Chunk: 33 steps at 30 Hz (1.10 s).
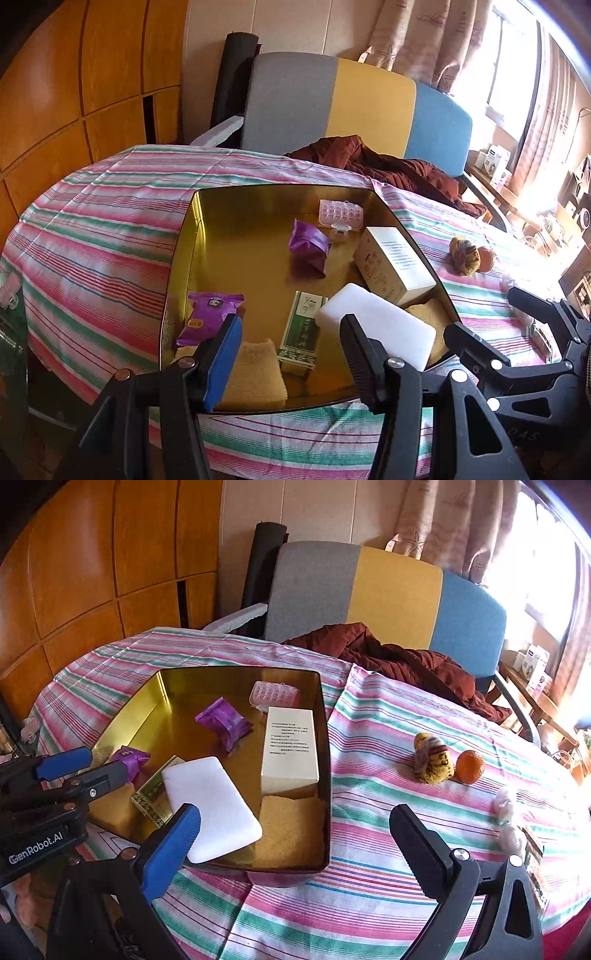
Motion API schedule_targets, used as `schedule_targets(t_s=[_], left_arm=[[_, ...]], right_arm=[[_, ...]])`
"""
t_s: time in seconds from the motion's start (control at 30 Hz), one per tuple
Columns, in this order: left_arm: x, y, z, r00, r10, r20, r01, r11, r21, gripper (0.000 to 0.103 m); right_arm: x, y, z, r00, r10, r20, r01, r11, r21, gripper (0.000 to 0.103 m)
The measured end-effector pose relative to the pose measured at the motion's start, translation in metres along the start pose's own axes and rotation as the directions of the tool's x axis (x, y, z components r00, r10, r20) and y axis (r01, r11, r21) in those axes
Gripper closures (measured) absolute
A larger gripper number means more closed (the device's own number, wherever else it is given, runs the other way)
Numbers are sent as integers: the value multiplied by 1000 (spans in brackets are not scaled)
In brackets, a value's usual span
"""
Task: Organize objects
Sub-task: 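Withdraw both tools from the gold tray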
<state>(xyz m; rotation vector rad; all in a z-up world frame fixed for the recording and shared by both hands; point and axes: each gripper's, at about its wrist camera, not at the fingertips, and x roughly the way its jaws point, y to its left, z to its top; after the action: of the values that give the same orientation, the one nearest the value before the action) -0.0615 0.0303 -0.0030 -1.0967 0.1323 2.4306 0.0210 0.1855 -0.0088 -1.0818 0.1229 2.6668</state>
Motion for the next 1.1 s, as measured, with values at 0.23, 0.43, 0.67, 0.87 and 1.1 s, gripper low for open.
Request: schedule_targets(t_s=[0.23, 0.43, 0.67, 0.87, 1.1], left_arm=[[-6, -13, -1, 1000, -17, 8, 16, 999, 40, 47], [-4, -22, -3, 1000, -27, -3, 27, 998, 64, 47], [0, -31, -4, 1000, -27, -14, 28, 996, 82, 47], [1, -35, -5, 999, -28, -19, 29, 995, 95, 47], [4, -42, -4, 999, -31, -27, 33, 993, 111, 47]], right_arm=[[-9, -13, -4, 1000, -10, 4, 10, 1000, 23, 0], [-13, -25, -7, 1000, -28, 1, 28, 998, 49, 0], [-13, -33, -11, 999, -52, 0, 52, 997, 55, 0], [-12, -38, -13, 998, -64, 0, 63, 996, 58, 0], [-11, -45, -15, 997, -72, 1, 72, 995, 68, 0]])
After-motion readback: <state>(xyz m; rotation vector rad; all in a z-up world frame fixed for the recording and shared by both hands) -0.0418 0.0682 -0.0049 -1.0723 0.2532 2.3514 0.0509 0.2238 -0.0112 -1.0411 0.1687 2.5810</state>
